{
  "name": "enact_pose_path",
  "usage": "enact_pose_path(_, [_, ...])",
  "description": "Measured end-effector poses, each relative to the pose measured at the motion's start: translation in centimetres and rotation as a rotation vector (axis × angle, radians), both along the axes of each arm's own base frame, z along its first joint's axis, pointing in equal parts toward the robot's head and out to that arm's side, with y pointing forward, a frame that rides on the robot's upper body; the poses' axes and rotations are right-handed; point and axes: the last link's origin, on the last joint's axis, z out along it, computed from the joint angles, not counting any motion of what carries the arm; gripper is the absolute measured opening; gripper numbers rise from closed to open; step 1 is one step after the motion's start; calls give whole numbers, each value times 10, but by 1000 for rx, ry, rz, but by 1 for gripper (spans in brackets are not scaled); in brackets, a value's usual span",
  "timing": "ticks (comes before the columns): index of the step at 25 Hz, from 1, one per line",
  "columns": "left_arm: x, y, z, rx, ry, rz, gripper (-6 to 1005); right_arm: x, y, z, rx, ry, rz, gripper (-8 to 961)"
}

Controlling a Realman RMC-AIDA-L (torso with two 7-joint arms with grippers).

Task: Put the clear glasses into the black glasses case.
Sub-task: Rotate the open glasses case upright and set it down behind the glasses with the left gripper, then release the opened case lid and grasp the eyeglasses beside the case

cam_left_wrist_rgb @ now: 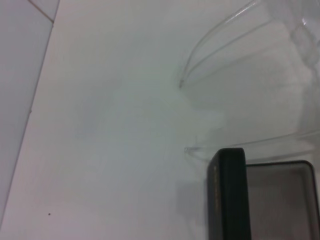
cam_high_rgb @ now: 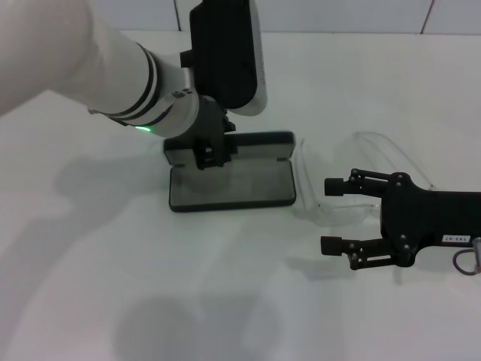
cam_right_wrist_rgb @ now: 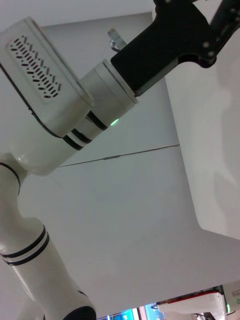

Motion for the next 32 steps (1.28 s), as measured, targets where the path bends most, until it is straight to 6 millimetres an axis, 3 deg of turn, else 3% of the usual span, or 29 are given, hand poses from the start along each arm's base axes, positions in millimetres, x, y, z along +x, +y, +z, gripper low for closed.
enact_pose_path(2, [-1,0,0,9,4,-4,202,1,0,0,6,-2,3,837])
enact_pose_path(6, [1,1,0,14,-4,-10,303,1,0,0,14,-4,6,836])
enact_pose_path(10, [12,-3,3,6,-70,-14,366,1,0,0,17,0,3,835])
enact_pose_path(13, [24,-7,15,11,-198,-9,384,3,-1,1,20,7,-2,834])
enact_pose_path(18, [37,-22,53,-28,-513,-27,430,3,-2,3,15,12,-1,832])
enact_pose_path(23, [28,-39,94,-34,-893,-23,477,3,-2,3,13,13,-2,830])
enact_pose_path(25, [14,-48,112,-35,-1043,7,495,3,-2,3,12,14,-3,829])
enact_pose_path(32, [-16,-70,110,-113,-1125,87,560,2,5,15,24,29,-42,827])
